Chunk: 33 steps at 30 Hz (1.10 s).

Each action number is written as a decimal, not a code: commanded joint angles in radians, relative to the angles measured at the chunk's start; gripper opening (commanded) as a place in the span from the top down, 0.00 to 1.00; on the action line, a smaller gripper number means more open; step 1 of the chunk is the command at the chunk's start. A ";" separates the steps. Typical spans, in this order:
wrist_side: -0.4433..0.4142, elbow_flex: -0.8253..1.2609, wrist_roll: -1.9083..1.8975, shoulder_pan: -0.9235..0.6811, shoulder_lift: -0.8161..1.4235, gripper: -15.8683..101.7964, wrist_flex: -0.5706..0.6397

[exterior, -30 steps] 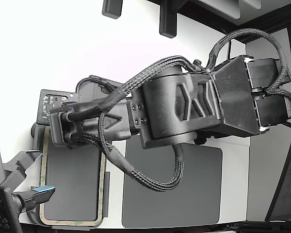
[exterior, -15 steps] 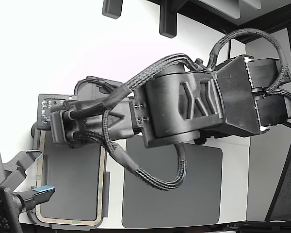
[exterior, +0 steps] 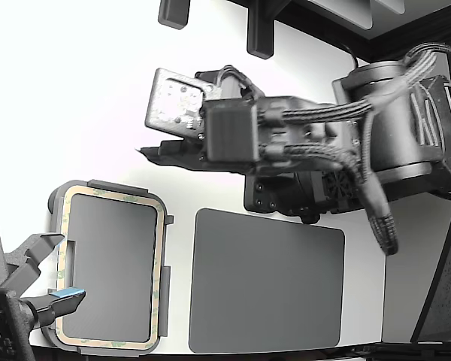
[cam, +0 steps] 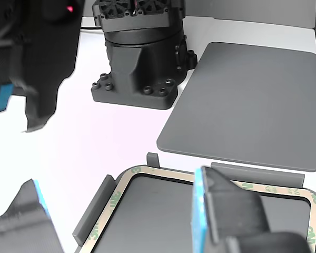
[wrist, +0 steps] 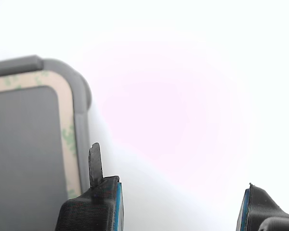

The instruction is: Move top rectangular frame to the holder.

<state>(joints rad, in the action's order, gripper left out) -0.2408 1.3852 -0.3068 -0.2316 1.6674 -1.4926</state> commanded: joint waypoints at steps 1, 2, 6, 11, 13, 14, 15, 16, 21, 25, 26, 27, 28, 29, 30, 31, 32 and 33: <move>-0.014 0.195 0.015 0.035 0.272 0.02 0.126; -0.017 0.264 0.023 0.046 0.339 0.02 0.173; -0.052 0.528 0.052 0.072 0.584 0.02 0.354; -0.095 0.759 0.086 0.094 0.798 0.02 0.486; -0.095 0.785 0.120 0.098 0.836 0.02 0.453; -0.094 0.813 0.138 0.101 0.861 0.02 0.451; -0.097 0.857 0.143 0.104 0.897 0.02 0.468; -0.101 0.904 0.146 0.104 0.940 0.02 0.488; -0.095 1.069 0.149 0.101 1.078 0.02 0.548; -0.083 1.124 0.141 0.098 1.147 0.02 0.529; -0.083 1.147 0.138 0.098 1.178 0.02 0.523; -0.077 1.178 0.140 0.098 1.220 0.02 0.520; -0.063 1.212 0.149 0.098 1.262 0.02 0.515; -0.055 1.224 0.147 0.098 1.289 0.02 0.512; -0.058 1.224 0.141 0.098 1.289 0.02 0.509; -0.060 1.224 0.132 0.098 1.289 0.02 0.511; -0.060 1.224 0.130 0.100 1.289 0.02 0.511; -0.060 1.224 0.129 0.100 1.289 0.02 0.511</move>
<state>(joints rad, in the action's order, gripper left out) -0.2976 2.6292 -0.1764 -0.1442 2.9330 -0.9863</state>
